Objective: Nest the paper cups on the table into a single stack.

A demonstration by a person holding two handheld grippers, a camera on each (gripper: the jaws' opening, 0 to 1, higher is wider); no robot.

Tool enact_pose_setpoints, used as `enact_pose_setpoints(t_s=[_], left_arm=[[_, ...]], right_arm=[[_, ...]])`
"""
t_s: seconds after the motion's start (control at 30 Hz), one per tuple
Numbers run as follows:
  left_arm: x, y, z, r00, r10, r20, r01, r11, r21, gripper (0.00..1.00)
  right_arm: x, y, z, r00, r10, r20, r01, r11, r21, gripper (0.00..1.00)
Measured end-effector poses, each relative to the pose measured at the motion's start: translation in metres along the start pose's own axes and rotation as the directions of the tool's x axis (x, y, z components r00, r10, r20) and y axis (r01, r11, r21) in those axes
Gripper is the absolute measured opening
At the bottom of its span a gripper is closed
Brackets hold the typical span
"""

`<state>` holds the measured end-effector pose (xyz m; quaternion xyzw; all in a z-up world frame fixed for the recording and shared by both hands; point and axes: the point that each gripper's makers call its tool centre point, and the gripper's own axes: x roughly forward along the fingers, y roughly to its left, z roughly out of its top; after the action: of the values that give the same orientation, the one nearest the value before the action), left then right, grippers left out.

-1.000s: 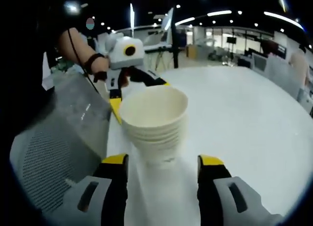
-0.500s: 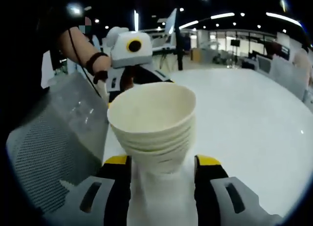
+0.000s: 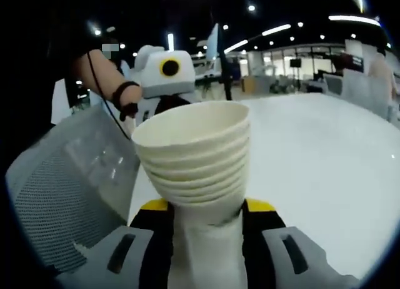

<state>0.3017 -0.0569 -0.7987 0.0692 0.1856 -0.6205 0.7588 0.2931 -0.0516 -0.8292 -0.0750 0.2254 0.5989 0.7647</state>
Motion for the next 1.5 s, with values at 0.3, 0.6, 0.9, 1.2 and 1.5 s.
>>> enact_pose_setpoints(t_s=[0.3, 0.6, 0.9, 1.2, 1.5], left_arm=[[0.004, -0.001, 0.001, 1.0, -0.018, 0.005, 0.018, 1.0, -0.007, 0.4], [0.006, 0.015, 0.013, 1.0, -0.017, 0.008, 0.017, 1.0, -0.006, 0.39], [0.011, 0.038, 0.029, 1.0, -0.02, -0.015, 0.02, 0.999, 0.026, 0.39], [0.02, 0.067, 0.042, 0.999, -0.024, -0.038, 0.026, 0.998, 0.053, 0.39], [0.029, 0.099, 0.051, 0.998, -0.016, -0.063, 0.02, 0.998, 0.063, 0.38]], right_arm=[[-0.001, -0.007, 0.002, 1.0, -0.01, -0.007, 0.01, 1.0, -0.007, 0.38], [-0.004, -0.025, 0.015, 1.0, -0.031, -0.006, 0.03, 0.999, -0.032, 0.38], [-0.009, -0.051, 0.028, 0.999, -0.04, 0.015, 0.041, 0.998, -0.044, 0.38], [-0.01, -0.081, 0.04, 0.997, -0.059, 0.041, 0.06, 0.997, -0.044, 0.38], [-0.009, -0.115, 0.048, 0.997, -0.058, 0.055, 0.061, 0.997, -0.048, 0.38]])
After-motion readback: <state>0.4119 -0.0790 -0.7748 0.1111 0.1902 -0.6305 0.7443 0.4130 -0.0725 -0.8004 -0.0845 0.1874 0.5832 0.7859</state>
